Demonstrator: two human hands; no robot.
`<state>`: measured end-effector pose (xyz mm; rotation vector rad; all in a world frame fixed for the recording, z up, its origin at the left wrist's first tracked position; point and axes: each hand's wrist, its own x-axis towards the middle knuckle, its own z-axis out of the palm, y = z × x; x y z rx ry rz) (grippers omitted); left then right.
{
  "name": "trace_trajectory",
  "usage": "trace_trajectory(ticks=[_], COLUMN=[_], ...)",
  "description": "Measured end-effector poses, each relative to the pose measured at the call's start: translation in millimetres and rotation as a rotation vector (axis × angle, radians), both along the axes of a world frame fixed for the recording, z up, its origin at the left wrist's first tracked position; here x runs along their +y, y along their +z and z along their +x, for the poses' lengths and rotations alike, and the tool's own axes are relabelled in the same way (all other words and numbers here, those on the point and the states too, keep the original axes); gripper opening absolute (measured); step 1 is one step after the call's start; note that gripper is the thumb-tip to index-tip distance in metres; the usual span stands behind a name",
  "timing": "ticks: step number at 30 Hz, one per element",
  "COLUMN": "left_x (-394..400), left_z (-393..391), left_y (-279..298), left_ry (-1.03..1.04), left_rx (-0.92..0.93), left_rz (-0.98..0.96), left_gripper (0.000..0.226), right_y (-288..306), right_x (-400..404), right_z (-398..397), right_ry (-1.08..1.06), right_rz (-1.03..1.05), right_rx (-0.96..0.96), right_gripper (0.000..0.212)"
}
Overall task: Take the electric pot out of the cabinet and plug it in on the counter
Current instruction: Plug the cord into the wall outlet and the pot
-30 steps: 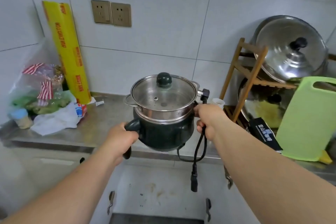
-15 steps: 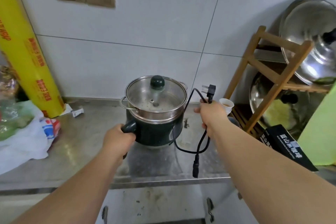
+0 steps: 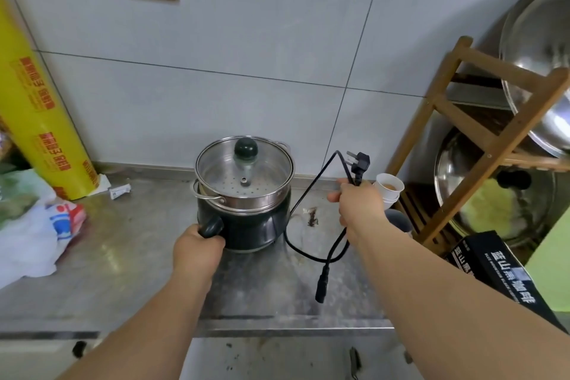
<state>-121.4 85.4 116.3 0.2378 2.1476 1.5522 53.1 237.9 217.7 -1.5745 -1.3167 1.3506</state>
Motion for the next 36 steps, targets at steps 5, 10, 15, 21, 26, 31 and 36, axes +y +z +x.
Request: trace_trajectory(ticks=[5, 10, 15, 21, 26, 31, 36], left_x=[11.0, 13.9, 8.6, -5.9, -31.9, -54.8, -71.9], left_z=[2.1, 0.5, -1.0, -0.5, -12.0, -18.0, -25.7], left_y=[-1.1, 6.0, 12.7, 14.5, 8.2, 4.4, -5.1], left_ry=[-0.007, -0.087, -0.156, -0.180, -0.224, -0.220, -0.206], left_rx=[0.026, 0.075, 0.056, -0.012, -0.046, -0.059, -0.068], left_rz=[-0.007, -0.064, -0.084, 0.005, -0.015, -0.043, -0.057], left_gripper=[0.012, 0.014, 0.021, 0.037, 0.050, 0.048, 0.039], right_y=[-4.3, -4.2, 10.4, -18.7, -62.3, -89.2, -104.7], right_x=[10.7, 16.2, 19.5, 2.0, -12.5, -12.0, -12.8], right_z=[4.7, 9.4, 7.1, -5.3, -29.6, -39.3, -40.2], right_ry=[-0.007, 0.034, 0.104, 0.288, 0.435, 0.441, 0.421], right_rz=[0.013, 0.190, 0.422, 0.385, 0.230, 0.150, 0.134], right_rx=[0.012, -0.062, -0.210, -0.517, -0.491, -0.542, -0.630], right_gripper=[0.012, 0.023, 0.024, 0.019, 0.022, 0.021, 0.029])
